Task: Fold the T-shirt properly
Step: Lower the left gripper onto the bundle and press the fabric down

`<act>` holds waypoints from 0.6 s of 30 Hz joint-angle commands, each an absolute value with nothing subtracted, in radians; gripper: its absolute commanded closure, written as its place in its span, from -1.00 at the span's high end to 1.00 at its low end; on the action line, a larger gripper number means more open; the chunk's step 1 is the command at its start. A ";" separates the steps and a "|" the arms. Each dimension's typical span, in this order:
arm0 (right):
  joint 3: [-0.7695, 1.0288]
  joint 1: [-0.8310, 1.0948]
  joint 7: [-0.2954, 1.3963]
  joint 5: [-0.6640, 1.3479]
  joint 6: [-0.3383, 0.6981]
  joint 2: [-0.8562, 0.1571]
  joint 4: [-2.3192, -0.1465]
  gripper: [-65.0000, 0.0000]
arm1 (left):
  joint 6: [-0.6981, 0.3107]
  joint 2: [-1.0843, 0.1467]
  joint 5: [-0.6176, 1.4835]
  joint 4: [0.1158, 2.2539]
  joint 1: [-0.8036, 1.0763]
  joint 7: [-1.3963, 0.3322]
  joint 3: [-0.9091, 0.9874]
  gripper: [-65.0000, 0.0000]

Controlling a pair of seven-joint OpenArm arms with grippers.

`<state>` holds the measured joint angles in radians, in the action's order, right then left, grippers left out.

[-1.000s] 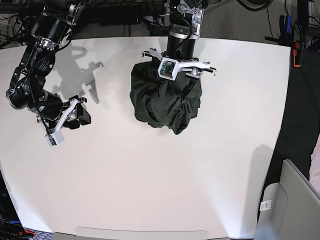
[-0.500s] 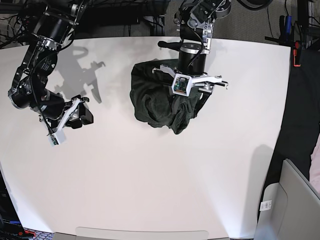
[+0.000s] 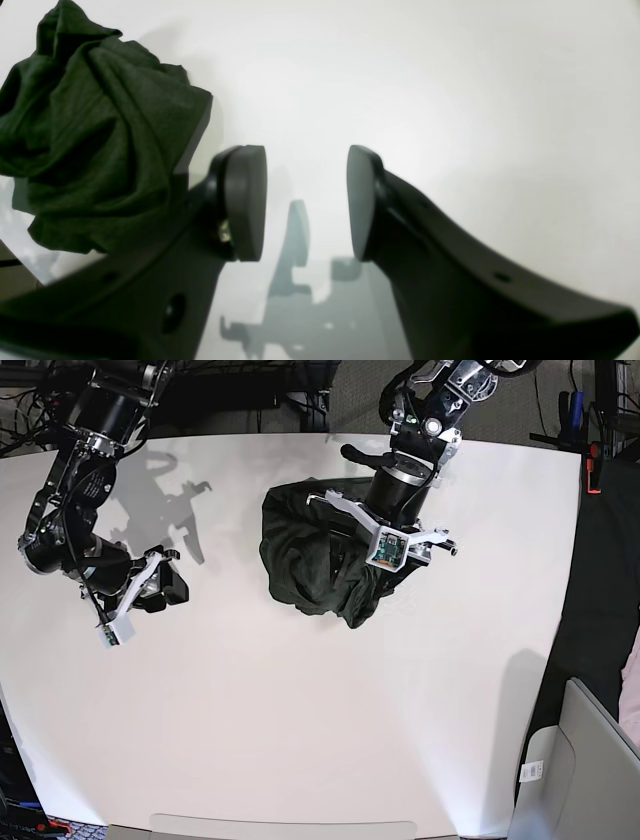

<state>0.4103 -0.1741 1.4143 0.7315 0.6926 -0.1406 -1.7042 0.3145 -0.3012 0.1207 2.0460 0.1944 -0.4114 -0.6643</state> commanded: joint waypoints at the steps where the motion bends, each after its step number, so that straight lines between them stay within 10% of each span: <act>1: 0.412 -0.189 1.396 0.750 0.698 -0.151 -1.718 -0.19 | 0.305 -0.312 0.137 2.064 0.189 -0.381 -0.661 -0.03; 18: 0.412 -0.189 1.396 0.748 0.698 -0.139 -1.716 -0.19 | 0.145 -0.348 0.245 2.060 0.183 -0.395 -0.716 -0.11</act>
<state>0.4103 -0.1715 1.4139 0.7315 0.6926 -0.1299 -1.7042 0.1394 -0.3439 0.2481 2.0445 0.1917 -0.4202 -0.7200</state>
